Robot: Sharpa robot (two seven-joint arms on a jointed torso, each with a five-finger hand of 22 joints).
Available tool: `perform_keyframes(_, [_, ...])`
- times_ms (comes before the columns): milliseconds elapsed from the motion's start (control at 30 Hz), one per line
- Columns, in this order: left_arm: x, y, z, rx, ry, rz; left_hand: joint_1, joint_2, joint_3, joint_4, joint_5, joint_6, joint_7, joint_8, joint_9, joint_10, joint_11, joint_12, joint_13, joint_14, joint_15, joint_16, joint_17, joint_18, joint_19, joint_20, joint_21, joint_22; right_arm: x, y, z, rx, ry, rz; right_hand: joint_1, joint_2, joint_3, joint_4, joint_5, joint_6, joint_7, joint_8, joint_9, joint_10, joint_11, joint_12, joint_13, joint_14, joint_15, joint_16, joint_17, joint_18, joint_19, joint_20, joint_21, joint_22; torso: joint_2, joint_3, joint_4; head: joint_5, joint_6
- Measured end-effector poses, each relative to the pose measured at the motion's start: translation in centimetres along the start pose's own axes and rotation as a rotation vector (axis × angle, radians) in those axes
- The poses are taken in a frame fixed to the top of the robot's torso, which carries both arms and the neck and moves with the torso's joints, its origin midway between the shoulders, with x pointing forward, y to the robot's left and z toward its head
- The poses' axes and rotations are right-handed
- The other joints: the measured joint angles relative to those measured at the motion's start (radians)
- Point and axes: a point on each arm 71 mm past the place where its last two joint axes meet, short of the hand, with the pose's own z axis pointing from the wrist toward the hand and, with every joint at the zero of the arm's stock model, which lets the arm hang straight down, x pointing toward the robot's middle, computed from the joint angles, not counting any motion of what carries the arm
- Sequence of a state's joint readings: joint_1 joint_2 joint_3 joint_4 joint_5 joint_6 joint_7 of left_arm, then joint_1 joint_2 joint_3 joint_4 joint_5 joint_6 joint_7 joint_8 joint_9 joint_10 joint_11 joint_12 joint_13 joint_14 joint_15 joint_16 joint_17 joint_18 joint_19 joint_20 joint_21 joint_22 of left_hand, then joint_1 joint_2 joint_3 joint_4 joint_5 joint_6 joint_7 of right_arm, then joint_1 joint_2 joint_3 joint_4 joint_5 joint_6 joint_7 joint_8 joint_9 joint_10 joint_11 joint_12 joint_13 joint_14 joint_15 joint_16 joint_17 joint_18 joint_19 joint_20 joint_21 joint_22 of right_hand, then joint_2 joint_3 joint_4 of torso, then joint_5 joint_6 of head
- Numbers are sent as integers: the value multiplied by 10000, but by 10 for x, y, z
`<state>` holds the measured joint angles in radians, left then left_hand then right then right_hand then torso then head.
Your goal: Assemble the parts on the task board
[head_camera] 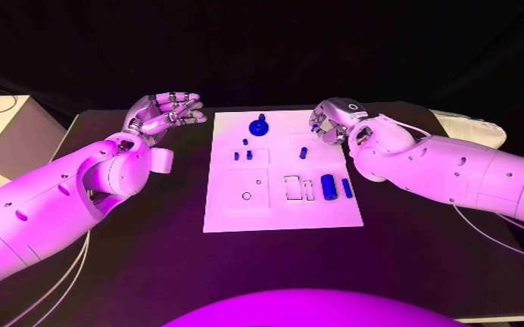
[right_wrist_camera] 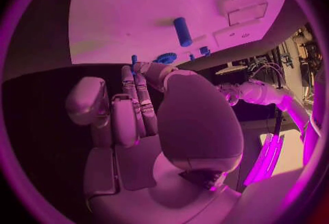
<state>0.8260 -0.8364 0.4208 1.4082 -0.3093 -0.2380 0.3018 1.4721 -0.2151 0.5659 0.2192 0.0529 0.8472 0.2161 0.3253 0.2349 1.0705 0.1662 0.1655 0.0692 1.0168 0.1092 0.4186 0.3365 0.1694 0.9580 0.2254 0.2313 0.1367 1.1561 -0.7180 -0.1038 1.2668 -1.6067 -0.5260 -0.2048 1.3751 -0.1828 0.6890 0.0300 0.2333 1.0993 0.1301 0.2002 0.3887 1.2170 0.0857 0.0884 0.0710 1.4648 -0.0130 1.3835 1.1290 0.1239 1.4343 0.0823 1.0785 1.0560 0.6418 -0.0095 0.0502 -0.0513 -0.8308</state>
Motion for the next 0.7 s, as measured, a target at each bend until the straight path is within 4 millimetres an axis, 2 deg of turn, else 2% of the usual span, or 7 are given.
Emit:
perform_keyframes(233, [0, 0, 0, 1, -4, 7, 0, 0, 0, 0, 0, 0, 0, 0, 0, 0, 0, 0, 0, 0, 0, 0, -1, 0, 0, 0, 0, 0, -11, 8, -12, -354, -296, 466, 0, -1, -1, 0, -4, 17, 17, -3, -8, 0, 0, -4, 2, 0, 0, -1, 19, 0, 0, 0, 75, 21, 9, 0, 5, 54, 9])
perform_keyframes(533, [4, -1, 0, 27, 86, -35, 0, 0, 0, 0, 0, 0, 0, 0, 1, 0, 0, 0, 0, 0, 0, 0, -1, 0, 0, 0, 0, 0, -16, 53, -25, -1491, -286, 1196, -1, -4, 26, 29, -16, 16, 17, -14, 4, 0, 0, -25, 2, 0, 1, 33, 45, 0, 36, -35, 75, 41, 12, 3, -12, 164, 14])
perform_keyframes(700, [7, -1, 1, 34, 145, -74, 0, 0, 0, 0, 0, 0, 0, 37, -9, 0, 0, 0, 0, 0, 0, 0, 20, 0, 0, 0, 0, 1, -10, 73, -28, -1964, -28, 1380, -15, -18, 27, 30, -17, 15, 18, -15, 4, 0, 0, -44, 1, 0, 1, 33, 74, 0, 36, -36, 75, 41, 12, -21, 13, 193, -16])
